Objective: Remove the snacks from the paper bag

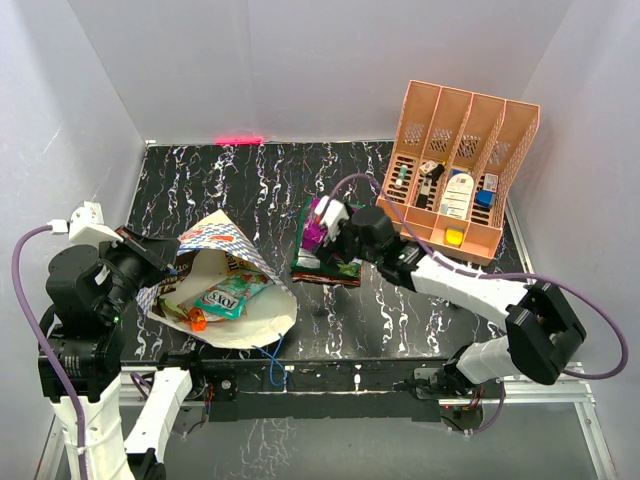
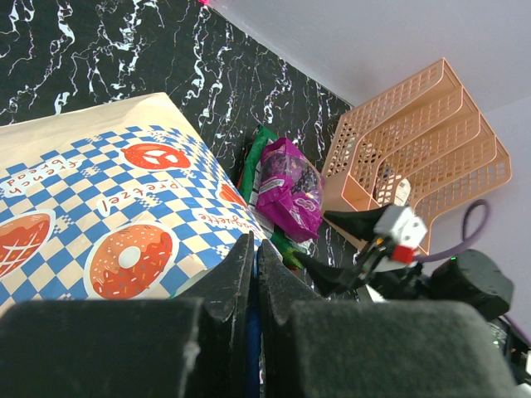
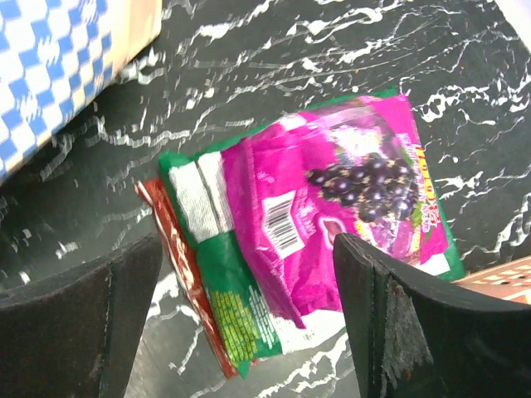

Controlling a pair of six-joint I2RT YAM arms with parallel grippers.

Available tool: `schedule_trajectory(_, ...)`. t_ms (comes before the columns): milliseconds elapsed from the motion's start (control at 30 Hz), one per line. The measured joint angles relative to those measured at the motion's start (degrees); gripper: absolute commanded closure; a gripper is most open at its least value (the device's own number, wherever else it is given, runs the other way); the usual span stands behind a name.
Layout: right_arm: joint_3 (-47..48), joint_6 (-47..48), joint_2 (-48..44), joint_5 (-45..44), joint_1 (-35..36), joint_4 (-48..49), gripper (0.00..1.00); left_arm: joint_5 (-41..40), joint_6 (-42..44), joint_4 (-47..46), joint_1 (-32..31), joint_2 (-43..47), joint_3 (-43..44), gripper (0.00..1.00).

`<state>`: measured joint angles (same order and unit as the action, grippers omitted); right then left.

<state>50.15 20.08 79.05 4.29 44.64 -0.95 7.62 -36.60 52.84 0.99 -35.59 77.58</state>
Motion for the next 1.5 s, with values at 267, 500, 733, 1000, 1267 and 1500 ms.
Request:
schedule_trajectory(267,0.74,-28.2,4.63,17.64,-12.52,15.04,0.09,0.07,-0.07,0.0,0.0,0.02,0.0,1.0)
schedule_trajectory(500,2.25,-44.63,16.96,27.41,-14.84,25.09,0.17,1.42,-0.92,-0.59,0.0,0.98,-1.79,1.0)
schedule_trajectory(733,0.04,-45.0,19.65,28.37,-16.31,25.16,0.18,4.57,-2.21,-1.25,0.0,2.49,-5.6,1.0)
schedule_trajectory(1000,0.31,-34.4,10.47,25.7,-16.13,13.49,0.16,8.0,-2.23,-3.52,0.0,3.78,-5.97,1.0)
schedule_trajectory(1267,0.33,-9.05,-5.38,22.88,2.8,11.41,0.15,9.35,-2.19,-3.98,0.0,5.77,-7.08,1.0)
schedule_trajectory(1500,-1.07,19.19,-8.46,24.52,22.56,12.68,0.23,9.4,-2.16,-3.98,0.0,5.77,-7.08,1.0)
